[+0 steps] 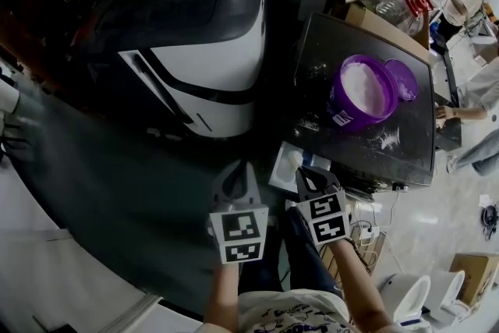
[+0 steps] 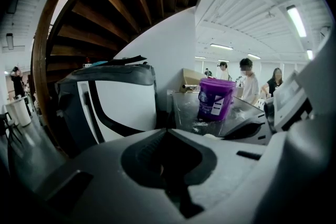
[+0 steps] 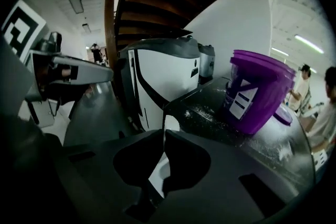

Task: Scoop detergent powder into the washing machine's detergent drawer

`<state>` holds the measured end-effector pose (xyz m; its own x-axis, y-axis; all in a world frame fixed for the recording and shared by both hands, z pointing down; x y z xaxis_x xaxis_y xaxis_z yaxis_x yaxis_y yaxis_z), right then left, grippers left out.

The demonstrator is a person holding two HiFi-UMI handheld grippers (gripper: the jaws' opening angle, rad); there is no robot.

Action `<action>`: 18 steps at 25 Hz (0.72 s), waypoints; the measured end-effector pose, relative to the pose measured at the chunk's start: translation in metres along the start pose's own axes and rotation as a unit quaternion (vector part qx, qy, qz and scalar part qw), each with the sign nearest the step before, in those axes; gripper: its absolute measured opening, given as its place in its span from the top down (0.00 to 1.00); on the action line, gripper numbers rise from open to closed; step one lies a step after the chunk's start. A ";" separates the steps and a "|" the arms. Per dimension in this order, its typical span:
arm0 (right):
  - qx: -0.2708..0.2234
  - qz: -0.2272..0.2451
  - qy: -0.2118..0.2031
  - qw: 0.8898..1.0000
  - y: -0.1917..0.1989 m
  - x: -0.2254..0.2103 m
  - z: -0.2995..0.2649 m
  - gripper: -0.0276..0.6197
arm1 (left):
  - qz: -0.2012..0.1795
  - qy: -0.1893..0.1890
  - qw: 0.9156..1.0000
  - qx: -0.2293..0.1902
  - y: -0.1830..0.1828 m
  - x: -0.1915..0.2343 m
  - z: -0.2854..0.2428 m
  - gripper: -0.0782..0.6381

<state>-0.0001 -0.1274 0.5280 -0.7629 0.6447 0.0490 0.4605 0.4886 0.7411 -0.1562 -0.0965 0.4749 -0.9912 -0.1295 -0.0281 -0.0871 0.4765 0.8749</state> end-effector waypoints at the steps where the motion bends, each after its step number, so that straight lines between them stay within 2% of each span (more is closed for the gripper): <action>1: 0.002 0.019 0.005 1.000 0.000 0.002 -0.002 0.93 | 0.001 -0.001 1.000 0.001 0.001 0.001 0.000 0.89; 6: 0.015 0.107 0.032 0.994 0.004 0.007 -0.011 0.93 | 0.003 -0.004 1.000 0.003 0.005 0.004 0.002 0.89; 11: 0.025 0.186 0.061 0.980 0.009 0.012 -0.015 0.93 | 0.004 -0.007 1.000 0.004 0.009 0.007 0.005 0.89; 15: 0.028 0.257 0.083 0.963 0.010 0.018 -0.018 0.93 | 0.007 -0.008 1.000 0.005 0.012 0.009 0.006 0.89; 18: 0.029 0.324 0.108 0.939 0.010 0.022 -0.018 0.93 | 0.010 -0.010 1.000 0.006 0.013 0.011 0.006 0.89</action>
<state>-0.0211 -0.1191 0.5486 -0.3848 0.6869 0.6165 0.8795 0.0701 0.4708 -0.1690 -0.0862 0.4828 -0.9945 -0.1025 -0.0206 -0.0685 0.4894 0.8693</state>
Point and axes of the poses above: the fingertips, and each gripper's own axes: z backward along the fingers, x to its left, y out of its underside, the point moved 6 cm from there along z, backward along the fingers, and after that the axes turned 1 degree about y, right-handed, at the moved point
